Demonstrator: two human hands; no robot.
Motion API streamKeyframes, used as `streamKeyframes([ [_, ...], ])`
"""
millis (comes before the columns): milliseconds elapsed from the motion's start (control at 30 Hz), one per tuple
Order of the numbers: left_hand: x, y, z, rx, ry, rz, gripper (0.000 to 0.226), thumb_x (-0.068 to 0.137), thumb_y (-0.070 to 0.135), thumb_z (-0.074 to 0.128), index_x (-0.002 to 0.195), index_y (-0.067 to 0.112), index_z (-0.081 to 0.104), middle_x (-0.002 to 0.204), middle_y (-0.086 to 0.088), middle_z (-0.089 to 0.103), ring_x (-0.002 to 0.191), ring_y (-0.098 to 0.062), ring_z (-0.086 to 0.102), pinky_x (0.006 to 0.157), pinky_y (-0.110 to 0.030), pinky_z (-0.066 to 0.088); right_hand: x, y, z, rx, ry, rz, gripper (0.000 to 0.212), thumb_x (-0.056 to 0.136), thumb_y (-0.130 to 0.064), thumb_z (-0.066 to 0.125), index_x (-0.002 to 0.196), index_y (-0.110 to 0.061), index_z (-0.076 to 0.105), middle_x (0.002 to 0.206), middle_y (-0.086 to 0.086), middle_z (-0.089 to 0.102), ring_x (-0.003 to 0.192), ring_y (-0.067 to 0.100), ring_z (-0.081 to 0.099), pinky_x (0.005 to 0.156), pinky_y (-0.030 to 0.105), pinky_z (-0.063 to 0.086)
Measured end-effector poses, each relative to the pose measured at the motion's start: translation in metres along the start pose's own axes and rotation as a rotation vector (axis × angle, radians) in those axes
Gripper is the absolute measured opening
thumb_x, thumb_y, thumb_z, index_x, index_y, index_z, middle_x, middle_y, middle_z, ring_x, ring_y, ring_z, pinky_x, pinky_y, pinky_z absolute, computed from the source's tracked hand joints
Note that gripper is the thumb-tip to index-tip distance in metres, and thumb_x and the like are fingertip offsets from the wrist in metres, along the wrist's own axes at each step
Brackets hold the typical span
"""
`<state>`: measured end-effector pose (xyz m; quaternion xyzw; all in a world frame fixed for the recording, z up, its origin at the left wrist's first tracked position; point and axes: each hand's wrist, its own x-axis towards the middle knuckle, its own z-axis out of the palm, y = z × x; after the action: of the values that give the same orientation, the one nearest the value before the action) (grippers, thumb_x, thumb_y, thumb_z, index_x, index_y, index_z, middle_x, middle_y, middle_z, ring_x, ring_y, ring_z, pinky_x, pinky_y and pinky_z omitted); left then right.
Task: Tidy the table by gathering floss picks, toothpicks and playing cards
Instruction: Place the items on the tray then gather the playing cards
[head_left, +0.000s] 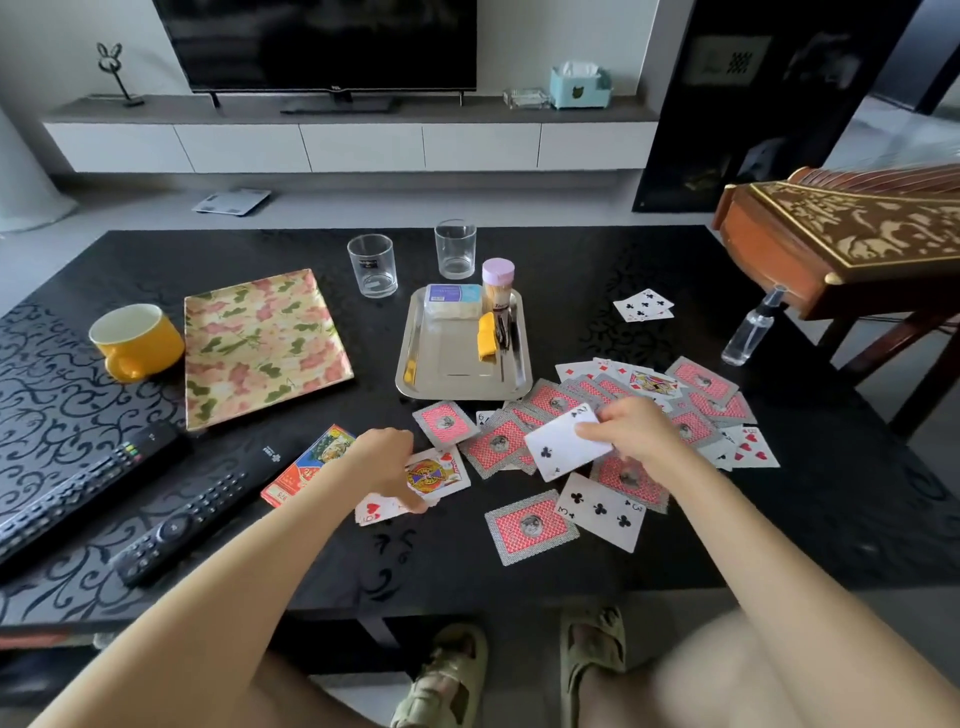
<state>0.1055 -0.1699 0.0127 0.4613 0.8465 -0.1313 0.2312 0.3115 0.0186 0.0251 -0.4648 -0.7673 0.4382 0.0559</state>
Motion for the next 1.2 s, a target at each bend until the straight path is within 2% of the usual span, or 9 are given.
streamKeyframes([
  [100, -0.002, -0.003, 0.005, 0.024, 0.007, -0.017, 0.057, 0.071, 0.063, 0.066, 0.099, 0.015, 0.052, 0.097, -0.001, 0.057, 0.091, -0.019, 0.052, 0.072, -0.025, 0.038, -0.024, 0.025, -0.009, 0.063, 0.005, 0.092, 0.016, 0.083, -0.016, 0.069, 0.087, 0.000, 0.068, 0.085, 0.013, 0.070, 0.065, 0.017, 0.059, 0.053, 0.023, 0.042],
  [233, -0.007, 0.002, 0.010, -0.044, 0.112, -0.033, 0.041, 0.085, 0.053, 0.056, 0.095, 0.013, 0.055, 0.097, -0.002, 0.059, 0.094, -0.022, 0.055, 0.068, -0.026, 0.038, -0.056, 0.054, 0.014, -0.029, 0.272, 0.027, 0.024, 0.079, -0.023, 0.071, 0.075, 0.000, 0.067, 0.074, 0.013, 0.067, 0.064, 0.021, 0.059, 0.056, 0.029, 0.039],
  [400, -0.018, 0.020, 0.005, -0.603, 0.226, -0.086, 0.030, 0.092, 0.024, 0.056, 0.066, 0.011, 0.047, 0.065, 0.000, 0.051, 0.056, -0.016, 0.048, 0.047, -0.024, 0.033, -0.069, 0.068, 0.047, -0.308, 0.411, -0.121, 0.023, 0.077, -0.019, 0.075, 0.071, -0.011, 0.054, 0.086, -0.002, 0.050, 0.074, 0.014, 0.048, 0.061, 0.020, 0.030],
  [633, -0.030, 0.072, 0.005, -1.616, -0.040, -0.228, 0.004, 0.094, 0.002, 0.050, 0.095, 0.004, 0.053, 0.090, -0.011, 0.065, 0.079, -0.021, 0.064, 0.066, -0.037, 0.054, -0.060, 0.066, 0.037, -0.425, 0.308, -0.043, 0.028, 0.081, -0.031, 0.071, 0.094, -0.014, 0.052, 0.092, -0.001, 0.058, 0.086, 0.015, 0.055, 0.068, 0.022, 0.038],
  [733, -0.031, 0.086, 0.007, -1.767, -0.092, -0.253, 0.008, 0.095, -0.001, 0.045, 0.097, 0.003, 0.051, 0.096, -0.015, 0.064, 0.083, -0.026, 0.064, 0.072, -0.043, 0.054, -0.049, 0.060, 0.023, -0.360, 0.115, 0.087, 0.039, 0.079, -0.033, 0.073, 0.109, -0.016, 0.052, 0.103, -0.005, 0.057, 0.096, 0.015, 0.059, 0.067, 0.023, 0.040],
  [800, -0.030, 0.092, 0.009, -1.810, -0.074, -0.249, 0.014, 0.095, -0.004, 0.043, 0.106, 0.001, 0.051, 0.100, -0.017, 0.064, 0.084, -0.028, 0.064, 0.071, -0.043, 0.054, -0.046, 0.056, 0.008, -0.311, 0.060, 0.076, 0.019, 0.081, -0.028, 0.071, 0.086, -0.014, 0.058, 0.083, -0.008, 0.055, 0.072, 0.012, 0.057, 0.056, 0.023, 0.035],
  [867, -0.029, 0.096, 0.012, -1.818, -0.017, -0.267, 0.021, 0.093, -0.008, 0.044, 0.111, 0.001, 0.049, 0.103, -0.017, 0.064, 0.085, -0.028, 0.065, 0.069, -0.042, 0.054, -0.050, 0.052, -0.007, -0.043, 0.099, 0.093, 0.033, 0.084, -0.019, 0.067, 0.059, -0.011, 0.047, 0.059, -0.003, 0.046, 0.051, 0.013, 0.041, 0.050, 0.024, 0.028],
  [1000, -0.025, 0.113, 0.017, -1.917, 0.045, -0.259, 0.030, 0.088, -0.016, 0.043, 0.113, 0.000, 0.049, 0.100, -0.017, 0.064, 0.086, -0.031, 0.065, 0.082, -0.050, 0.053, -0.070, 0.037, -0.010, 0.557, 0.228, 0.141, 0.028, 0.089, -0.019, 0.060, 0.067, -0.006, 0.049, 0.063, 0.005, 0.046, 0.054, 0.014, 0.039, 0.054, 0.027, 0.031],
  [1200, -0.034, 0.165, 0.022, -2.125, -0.018, -0.272, 0.009, 0.091, 0.008, 0.050, 0.084, 0.009, 0.055, 0.084, -0.013, 0.060, 0.081, -0.029, 0.060, 0.086, -0.044, 0.049, -0.081, 0.036, 0.050, 0.255, 0.320, -0.031, 0.021, 0.093, -0.035, 0.053, 0.089, -0.015, 0.054, 0.084, -0.005, 0.053, 0.081, 0.017, 0.052, 0.067, 0.026, 0.037],
])
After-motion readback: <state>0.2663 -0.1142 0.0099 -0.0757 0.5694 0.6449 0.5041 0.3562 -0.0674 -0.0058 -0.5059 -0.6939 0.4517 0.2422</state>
